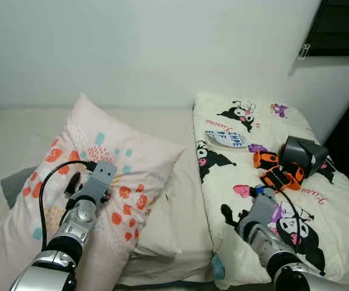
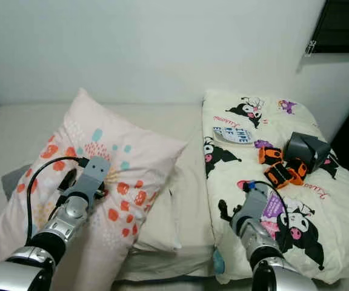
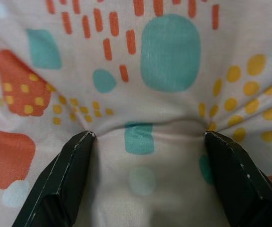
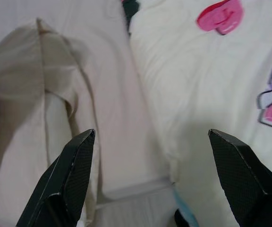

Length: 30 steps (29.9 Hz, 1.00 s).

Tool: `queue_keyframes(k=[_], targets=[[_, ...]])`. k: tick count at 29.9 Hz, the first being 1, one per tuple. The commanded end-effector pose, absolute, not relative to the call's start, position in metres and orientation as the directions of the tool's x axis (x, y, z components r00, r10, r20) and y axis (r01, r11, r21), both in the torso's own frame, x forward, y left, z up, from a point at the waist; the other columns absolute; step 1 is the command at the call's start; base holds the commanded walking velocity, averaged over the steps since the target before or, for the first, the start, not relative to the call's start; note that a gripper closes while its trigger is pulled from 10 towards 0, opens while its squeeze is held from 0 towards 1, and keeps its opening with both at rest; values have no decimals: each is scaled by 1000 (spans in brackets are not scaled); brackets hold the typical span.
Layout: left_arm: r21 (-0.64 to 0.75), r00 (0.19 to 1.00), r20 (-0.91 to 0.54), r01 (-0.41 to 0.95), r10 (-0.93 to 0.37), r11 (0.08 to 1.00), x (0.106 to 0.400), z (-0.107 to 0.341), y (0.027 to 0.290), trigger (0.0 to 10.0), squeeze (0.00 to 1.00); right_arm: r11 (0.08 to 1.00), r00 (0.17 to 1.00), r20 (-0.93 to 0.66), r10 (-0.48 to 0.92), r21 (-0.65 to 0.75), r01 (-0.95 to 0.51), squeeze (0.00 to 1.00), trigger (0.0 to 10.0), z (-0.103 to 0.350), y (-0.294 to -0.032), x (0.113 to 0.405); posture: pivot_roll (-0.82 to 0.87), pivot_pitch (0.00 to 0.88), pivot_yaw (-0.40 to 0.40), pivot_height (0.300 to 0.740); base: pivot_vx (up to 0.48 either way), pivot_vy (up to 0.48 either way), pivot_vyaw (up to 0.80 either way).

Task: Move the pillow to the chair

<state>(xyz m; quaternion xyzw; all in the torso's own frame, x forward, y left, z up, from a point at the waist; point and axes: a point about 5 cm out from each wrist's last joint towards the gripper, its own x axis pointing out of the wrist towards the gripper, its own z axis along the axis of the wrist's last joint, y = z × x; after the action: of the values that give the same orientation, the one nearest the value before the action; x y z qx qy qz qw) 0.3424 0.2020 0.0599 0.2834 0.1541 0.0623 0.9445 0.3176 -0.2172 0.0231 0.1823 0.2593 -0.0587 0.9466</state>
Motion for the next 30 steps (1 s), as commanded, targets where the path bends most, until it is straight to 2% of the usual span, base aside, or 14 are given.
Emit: queue_keyframes(k=[1,5,12,13,14,30], targets=[[526,887,-395,3,241,851,323,32,208,10000,0,922,859,-512,-24,320,216,0,10000,23,-219,317,-199,106,10,740,0,0,0],[465,838,-489,16,242,885,309,12,207,10000,0,921,888,-459,-19,338,195,0,10000,34,-224,324,-254,158,27,740,0,0,0],[456,841,-464,-43,278,889,313,19,214,10000,0,918,908,-418,5,361,161,0,10000,38,-222,326,-279,190,29,740,0,0,0],[468,846,-444,-63,296,882,316,24,219,3922,0,918,916,-400,19,370,143,0,10000,41,-220,328,-300,209,31,740,0,0,0],[476,850,-427,-80,309,876,318,27,223,0,0,917,924,-382,30,379,127,0,10000,44,-217,329,-306,213,33,740,0,0,0],[488,871,-383,-93,309,868,324,36,223,0,0,902,958,-282,56,425,72,0,10000,67,-213,343,-305,195,41,740,0,0,0]])
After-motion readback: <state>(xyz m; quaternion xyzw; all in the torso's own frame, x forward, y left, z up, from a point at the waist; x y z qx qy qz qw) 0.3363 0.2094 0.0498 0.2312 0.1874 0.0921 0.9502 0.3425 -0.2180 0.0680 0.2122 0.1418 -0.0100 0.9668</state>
